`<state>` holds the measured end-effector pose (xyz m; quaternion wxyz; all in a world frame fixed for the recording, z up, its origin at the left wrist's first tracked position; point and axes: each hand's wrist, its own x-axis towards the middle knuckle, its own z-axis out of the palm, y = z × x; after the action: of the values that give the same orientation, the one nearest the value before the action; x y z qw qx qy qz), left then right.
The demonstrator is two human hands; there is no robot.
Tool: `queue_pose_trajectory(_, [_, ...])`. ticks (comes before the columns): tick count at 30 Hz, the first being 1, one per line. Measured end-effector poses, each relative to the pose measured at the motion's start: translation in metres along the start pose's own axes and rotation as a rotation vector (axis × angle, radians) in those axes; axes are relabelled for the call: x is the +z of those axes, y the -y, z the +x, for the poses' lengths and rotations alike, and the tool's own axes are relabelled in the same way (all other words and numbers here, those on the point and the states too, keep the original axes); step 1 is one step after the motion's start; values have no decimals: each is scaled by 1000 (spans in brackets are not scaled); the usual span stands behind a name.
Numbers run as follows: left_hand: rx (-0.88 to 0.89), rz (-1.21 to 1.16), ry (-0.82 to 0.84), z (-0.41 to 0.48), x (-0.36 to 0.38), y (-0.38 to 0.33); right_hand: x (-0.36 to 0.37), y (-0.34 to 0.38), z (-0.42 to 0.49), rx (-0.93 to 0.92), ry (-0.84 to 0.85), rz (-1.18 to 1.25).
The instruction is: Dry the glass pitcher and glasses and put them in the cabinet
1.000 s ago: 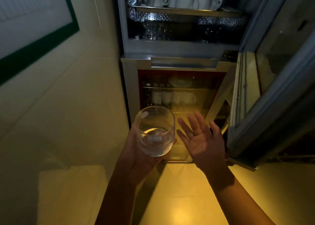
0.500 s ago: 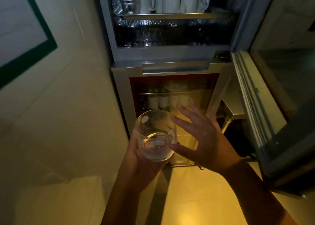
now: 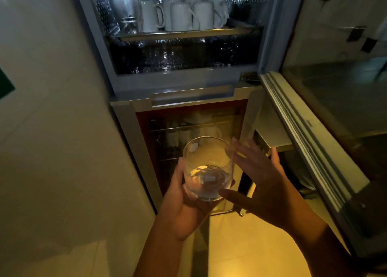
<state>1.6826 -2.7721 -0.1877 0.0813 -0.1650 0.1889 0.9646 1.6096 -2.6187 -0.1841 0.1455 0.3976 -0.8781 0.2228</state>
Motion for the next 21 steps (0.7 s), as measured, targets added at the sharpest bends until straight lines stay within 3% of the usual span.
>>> queue_pose_trajectory(9, [51,-4,6,22,17,-22,9,-9,36,30,2,94])
queue_pose_trajectory(14, [95,41,31,34,23,-49,9,4,68,-31,-88,49])
queue_pose_trajectory(21, [164,167,62,43,37,-90,7,22,110,59,-80,262])
